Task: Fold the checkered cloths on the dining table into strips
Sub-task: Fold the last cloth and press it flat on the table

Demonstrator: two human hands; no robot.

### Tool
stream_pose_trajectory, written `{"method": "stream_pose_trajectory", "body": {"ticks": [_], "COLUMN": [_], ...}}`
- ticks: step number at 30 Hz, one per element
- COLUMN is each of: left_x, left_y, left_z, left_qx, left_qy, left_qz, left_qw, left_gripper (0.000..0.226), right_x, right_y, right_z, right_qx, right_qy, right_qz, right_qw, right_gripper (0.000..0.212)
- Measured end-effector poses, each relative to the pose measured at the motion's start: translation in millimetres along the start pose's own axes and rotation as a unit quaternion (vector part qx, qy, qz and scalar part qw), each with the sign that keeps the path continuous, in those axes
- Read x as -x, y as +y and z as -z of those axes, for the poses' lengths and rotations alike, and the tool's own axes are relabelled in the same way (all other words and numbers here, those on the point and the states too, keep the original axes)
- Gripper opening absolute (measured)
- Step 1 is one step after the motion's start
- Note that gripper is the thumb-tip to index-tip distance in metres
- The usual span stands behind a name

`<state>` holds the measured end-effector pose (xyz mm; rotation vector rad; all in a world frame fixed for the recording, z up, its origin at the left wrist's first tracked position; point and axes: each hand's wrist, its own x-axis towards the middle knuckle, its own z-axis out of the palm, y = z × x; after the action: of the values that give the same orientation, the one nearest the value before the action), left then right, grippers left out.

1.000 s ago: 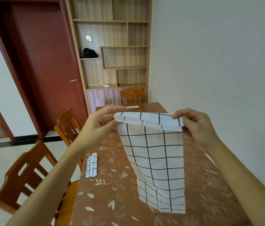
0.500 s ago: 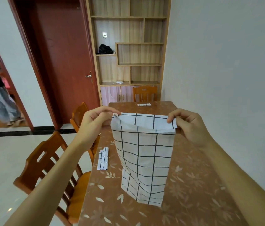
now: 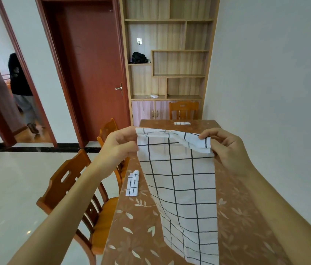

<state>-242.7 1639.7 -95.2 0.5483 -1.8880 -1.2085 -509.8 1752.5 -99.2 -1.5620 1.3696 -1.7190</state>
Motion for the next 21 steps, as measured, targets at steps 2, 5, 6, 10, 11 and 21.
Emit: {"method": "stream_pose_trajectory", "body": {"ticks": [2, 5, 6, 10, 11, 21], "left_x": [1.9, 2.0, 1.6, 3.2, 3.3, -4.3], "left_y": [3.4, 5.9, 5.9, 10.0, 10.3, 3.0], "left_z": [-5.2, -9.6, -8.7, -1.2, 0.5, 0.3], "left_qx": [-0.051, -0.083, -0.094, -0.101, -0.096, -0.005], "left_qy": [0.021, 0.050, 0.049, 0.016, 0.007, 0.028], "left_qz": [-0.017, -0.033, -0.033, -0.022, -0.015, -0.019], "left_qw": [0.998, 0.995, 0.994, 0.995, 0.995, 0.999], "left_gripper": [0.026, 0.026, 0.027, 0.028, 0.030, 0.025], "right_x": [0.0, 0.0, 0.5, 3.9, 5.3, 11.9], "right_y": [0.8, 0.9, 0.6, 1.9, 2.5, -2.1], "right_z": [-2.1, -4.8, -5.0, -1.2, 0.2, 11.6], "right_qx": [-0.001, -0.008, -0.024, -0.076, -0.069, -0.035], "right_qy": [-0.002, -0.008, -0.007, -0.013, -0.017, 0.013], "right_qz": [0.001, 0.006, 0.000, -0.044, -0.045, -0.032], "right_qw": [1.000, 1.000, 1.000, 0.996, 0.996, 0.999], "right_gripper": [0.047, 0.033, 0.025, 0.025, 0.026, 0.054]}}
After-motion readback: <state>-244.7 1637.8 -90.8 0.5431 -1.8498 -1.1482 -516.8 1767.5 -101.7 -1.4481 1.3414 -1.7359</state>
